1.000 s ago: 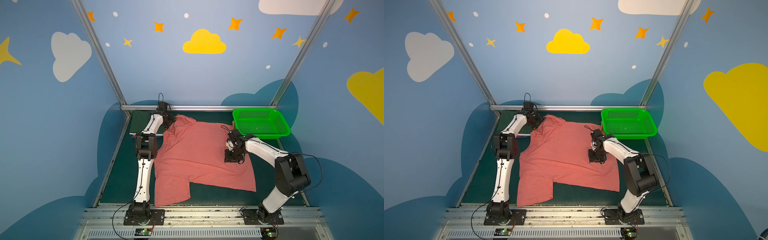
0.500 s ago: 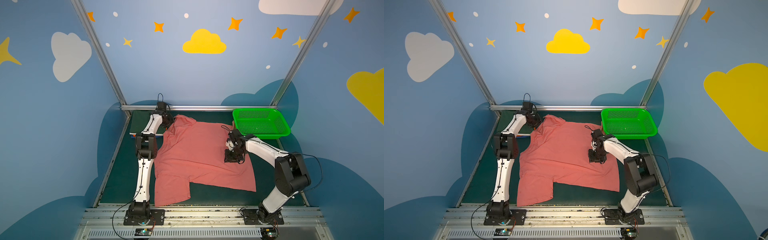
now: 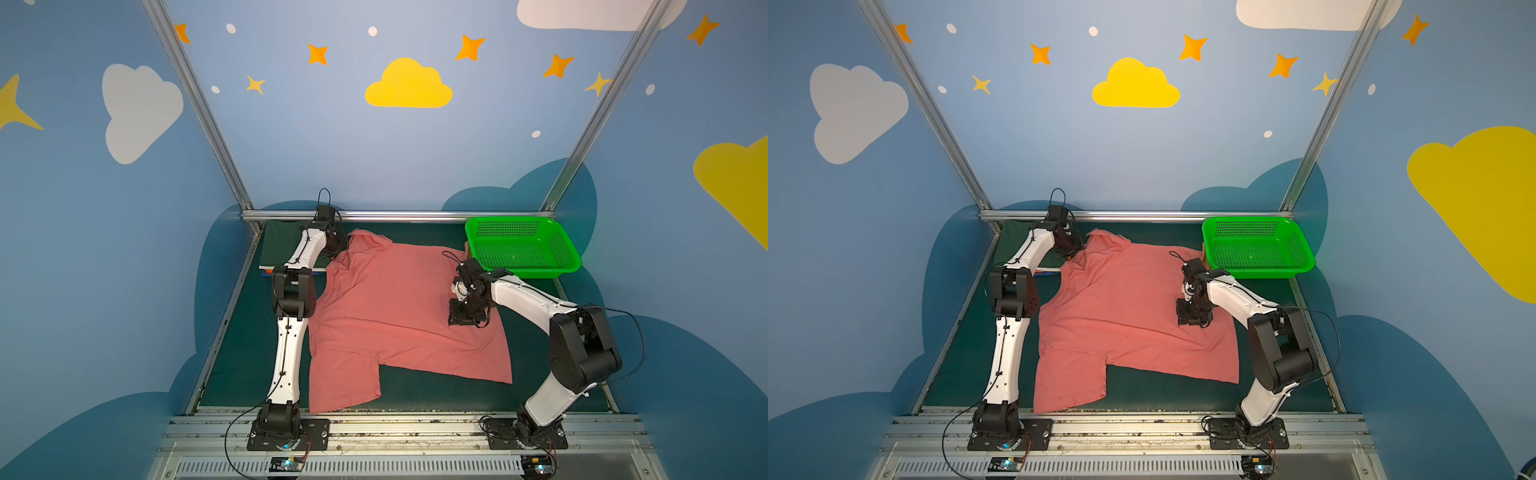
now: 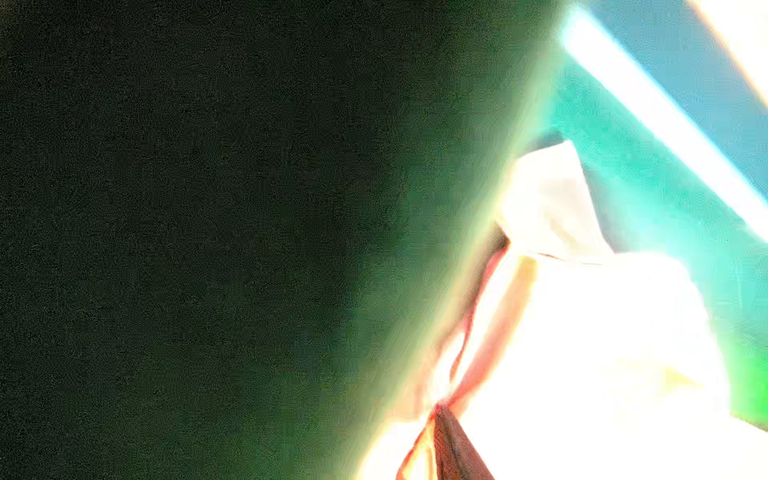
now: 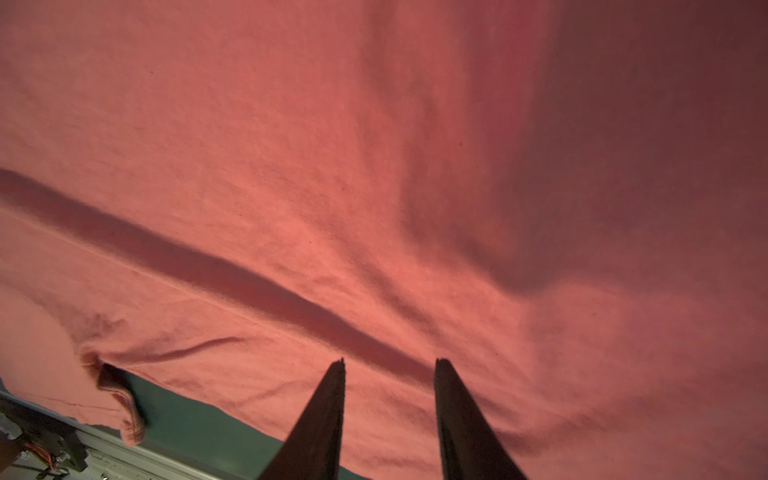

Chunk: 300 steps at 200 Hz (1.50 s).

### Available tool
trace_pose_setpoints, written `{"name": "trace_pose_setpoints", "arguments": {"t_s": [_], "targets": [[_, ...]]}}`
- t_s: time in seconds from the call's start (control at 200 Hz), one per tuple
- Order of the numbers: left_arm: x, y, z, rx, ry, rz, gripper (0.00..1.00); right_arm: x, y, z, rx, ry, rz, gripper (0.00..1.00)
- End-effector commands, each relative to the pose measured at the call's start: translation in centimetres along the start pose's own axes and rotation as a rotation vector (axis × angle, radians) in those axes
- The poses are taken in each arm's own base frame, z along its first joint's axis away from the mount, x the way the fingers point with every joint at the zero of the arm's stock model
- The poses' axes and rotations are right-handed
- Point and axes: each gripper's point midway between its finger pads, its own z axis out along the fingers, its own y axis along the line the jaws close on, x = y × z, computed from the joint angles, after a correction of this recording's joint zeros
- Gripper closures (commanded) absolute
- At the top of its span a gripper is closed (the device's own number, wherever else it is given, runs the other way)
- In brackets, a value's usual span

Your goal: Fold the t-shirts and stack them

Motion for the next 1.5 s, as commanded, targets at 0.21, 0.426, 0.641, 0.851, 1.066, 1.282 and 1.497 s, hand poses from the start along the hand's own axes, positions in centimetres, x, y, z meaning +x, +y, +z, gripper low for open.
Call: {"name": "trace_pose_setpoints", "arguments": {"t_s": [0.21, 0.426, 0.641, 0.851, 1.066, 1.282, 1.497], "targets": [[-0.6, 4.4, -1.0, -0.079, 0.034, -0.026, 0.55, 0.3, 0.1, -0.1, -0.009, 0.009, 0.005, 0.62], [-1.0, 3.9, -1.7, -0.048, 0.031, -0.017, 0.52, 0.3, 0.3, 0.1, -0.021, 0.013, 0.007, 0.62], [-0.4, 0.5, -1.2, 0.094, 0.052, -0.017, 0.47, 0.3, 0.5, 0.1, -0.021, 0.013, 0.002, 0.62], [0.2, -0.5, 0.1, 0.096, 0.063, -0.006, 0.50, 0.5, 0.4, -0.2, -0.017, 0.008, 0.001, 0.62], [1.3, -1.5, 0.9, 0.116, 0.090, 0.013, 0.52, 0.6, 0.3, -0.2, -0.013, 0.009, -0.001, 0.62], [1.7, -0.2, 1.6, 0.045, 0.091, 0.006, 0.71, 0.5, 0.3, -0.2, -0.016, 0.007, -0.003, 0.62], [0.9, -0.4, 0.8, 0.049, 0.069, 0.005, 0.85, 0.6, 0.3, 0.0, -0.014, 0.012, -0.002, 0.62]]}}
